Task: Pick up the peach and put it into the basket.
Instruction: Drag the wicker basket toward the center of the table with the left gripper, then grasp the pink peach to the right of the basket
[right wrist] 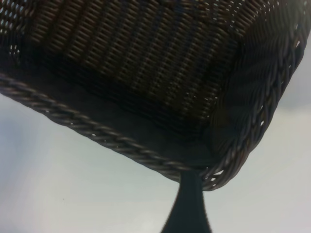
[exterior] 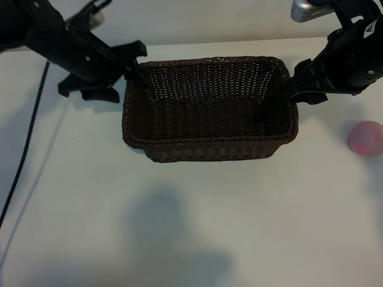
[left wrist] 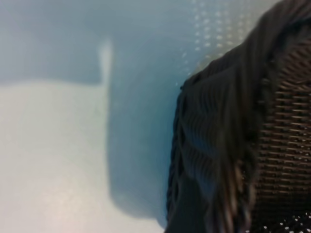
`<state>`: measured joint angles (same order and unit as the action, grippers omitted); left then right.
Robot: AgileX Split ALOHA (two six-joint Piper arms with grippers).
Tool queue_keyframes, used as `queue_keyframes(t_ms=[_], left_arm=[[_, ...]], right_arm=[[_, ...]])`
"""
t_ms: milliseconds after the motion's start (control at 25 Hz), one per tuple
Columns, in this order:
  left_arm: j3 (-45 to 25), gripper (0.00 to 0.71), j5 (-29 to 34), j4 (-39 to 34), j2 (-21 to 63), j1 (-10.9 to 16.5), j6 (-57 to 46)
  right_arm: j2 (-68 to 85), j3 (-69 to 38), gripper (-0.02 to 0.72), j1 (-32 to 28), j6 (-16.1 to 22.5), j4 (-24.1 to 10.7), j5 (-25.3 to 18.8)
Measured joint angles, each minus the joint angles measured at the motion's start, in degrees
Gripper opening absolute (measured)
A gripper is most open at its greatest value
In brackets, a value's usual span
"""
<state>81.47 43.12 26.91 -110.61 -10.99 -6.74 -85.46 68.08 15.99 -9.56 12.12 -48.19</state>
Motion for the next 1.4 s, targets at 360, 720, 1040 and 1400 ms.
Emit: queue_keyframes(t_ms=[360,720,1040,1400], left_arm=[[12.80,0.609,13.89,-13.03,2.64,0.00,-1.19],[21.67,0.599,24.02,-20.42,3.10,3.54,4.77],[21.67,0.597,24.06,-20.78,8.02,12.31,9.67],[21.46,0.597,24.06,-9.61,18.17,21.03,16.36]], right_arm=[[0.00,0.00,0.587,0.00,0.00,0.00,0.00],[0.00,0.00,0.587,0.00,0.00,0.00,-0.44],[0.00,0.00,0.587,0.00,0.00,0.00,-0.62],[0.00,0.00,0.587,0.00,0.00,0.00,-0.82]])
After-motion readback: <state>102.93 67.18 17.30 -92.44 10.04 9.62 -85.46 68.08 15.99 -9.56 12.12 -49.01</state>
